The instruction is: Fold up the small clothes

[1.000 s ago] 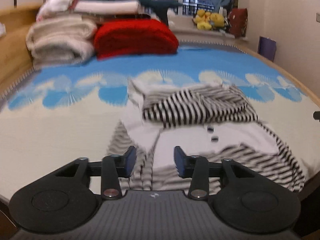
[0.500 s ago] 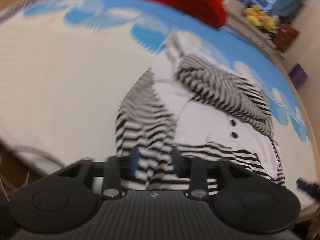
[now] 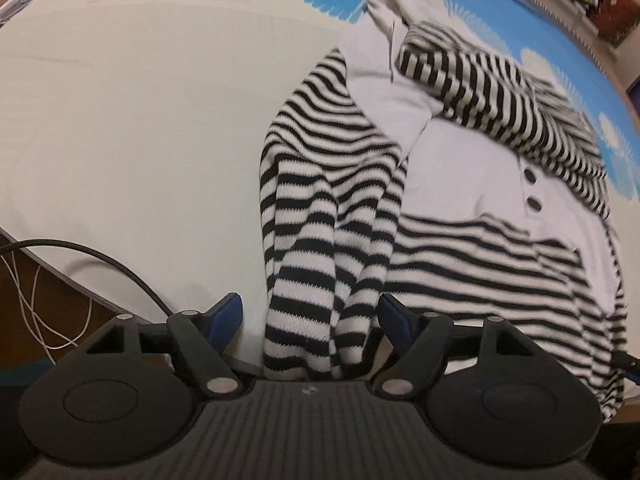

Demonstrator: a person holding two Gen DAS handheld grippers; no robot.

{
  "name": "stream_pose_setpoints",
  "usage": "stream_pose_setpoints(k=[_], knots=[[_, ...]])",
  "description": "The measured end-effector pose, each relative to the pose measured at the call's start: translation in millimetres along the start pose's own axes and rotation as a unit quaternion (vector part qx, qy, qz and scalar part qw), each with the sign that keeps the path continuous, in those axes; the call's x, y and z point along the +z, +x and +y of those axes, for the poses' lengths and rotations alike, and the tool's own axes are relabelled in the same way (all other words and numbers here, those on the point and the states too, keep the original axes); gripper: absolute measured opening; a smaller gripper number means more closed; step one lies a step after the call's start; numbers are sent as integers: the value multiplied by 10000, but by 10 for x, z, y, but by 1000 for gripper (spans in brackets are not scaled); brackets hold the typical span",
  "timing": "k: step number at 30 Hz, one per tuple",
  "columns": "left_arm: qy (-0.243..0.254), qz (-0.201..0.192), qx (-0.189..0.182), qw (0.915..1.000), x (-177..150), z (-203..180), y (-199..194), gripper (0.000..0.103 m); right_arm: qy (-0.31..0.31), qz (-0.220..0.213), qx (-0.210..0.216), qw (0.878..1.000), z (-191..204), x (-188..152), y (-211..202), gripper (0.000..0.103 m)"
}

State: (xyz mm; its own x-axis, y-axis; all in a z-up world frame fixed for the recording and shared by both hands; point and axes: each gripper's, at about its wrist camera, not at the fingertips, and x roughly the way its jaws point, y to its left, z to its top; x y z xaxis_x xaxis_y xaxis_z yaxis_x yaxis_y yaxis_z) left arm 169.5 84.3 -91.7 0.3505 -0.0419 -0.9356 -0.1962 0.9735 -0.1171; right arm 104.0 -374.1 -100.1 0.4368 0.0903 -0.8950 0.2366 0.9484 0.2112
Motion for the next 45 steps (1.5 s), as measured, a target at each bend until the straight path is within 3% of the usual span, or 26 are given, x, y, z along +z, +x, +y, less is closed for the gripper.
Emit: stream_pose_setpoints(k=[2,6,7,9,10,11,12,15,17,19,22,24,30,35,37,38,39,41,45], knots=[[95,100,112,9998,-20,-19,48,72,14,101,-24,9999,-7,-23,35,57],[140,174,162,9996,-35,-19,100,38,28,183,-1,9998,-8,-52,60,59],[162,180,120,9996,-42,-25,101,34,19,207,21,9998,-3,-62,65,59],[234,129,52,9996,-52,-46,76,14,-54,231,74,9997,22,-76,67,58],[230,82,-17,9997,-55,-50,46,10,-143,211,98,9996,44,-89,61,54],[188,-5,-80,9998,-52,-49,5,8,-202,129,168,9996,58,-96,41,26],[122,-123,-167,9997,-50,-33,-51,8,-211,27,203,9996,59,-91,12,6],[-104,-455,-456,9979,-49,38,-239,8,34,-655,385,9971,-15,-35,-231,5],[-153,-445,-519,9975,-73,68,-268,8,206,-888,306,9954,-88,-6,-338,5],[-64,-220,-378,9990,-82,56,-182,11,433,-566,184,9973,-168,-13,-249,5],[4,140,-204,9997,-89,47,-32,24,402,119,194,9989,-136,-76,-24,10],[54,153,-151,9998,-91,40,-11,41,169,147,51,9997,-56,-92,-10,20],[177,324,74,9993,-126,41,87,46,215,286,0,9994,-60,-111,25,31],[276,347,118,9989,-152,14,131,45,-96,319,-77,9994,39,-128,42,35],[290,323,69,9990,-154,19,118,38,-170,313,-87,9993,54,-135,35,36],[286,294,14,9992,-151,25,105,27,-196,309,-73,9993,67,-139,31,36],[281,248,-42,9993,-138,28,98,15,-216,299,-38,9993,75,-141,25,31],[269,82,-133,9995,-135,22,27,10,-146,105,121,9998,69,-128,-32,7],[239,-106,-109,9996,-138,25,-54,11,-54,-367,357,9987,61,-91,-205,7]])
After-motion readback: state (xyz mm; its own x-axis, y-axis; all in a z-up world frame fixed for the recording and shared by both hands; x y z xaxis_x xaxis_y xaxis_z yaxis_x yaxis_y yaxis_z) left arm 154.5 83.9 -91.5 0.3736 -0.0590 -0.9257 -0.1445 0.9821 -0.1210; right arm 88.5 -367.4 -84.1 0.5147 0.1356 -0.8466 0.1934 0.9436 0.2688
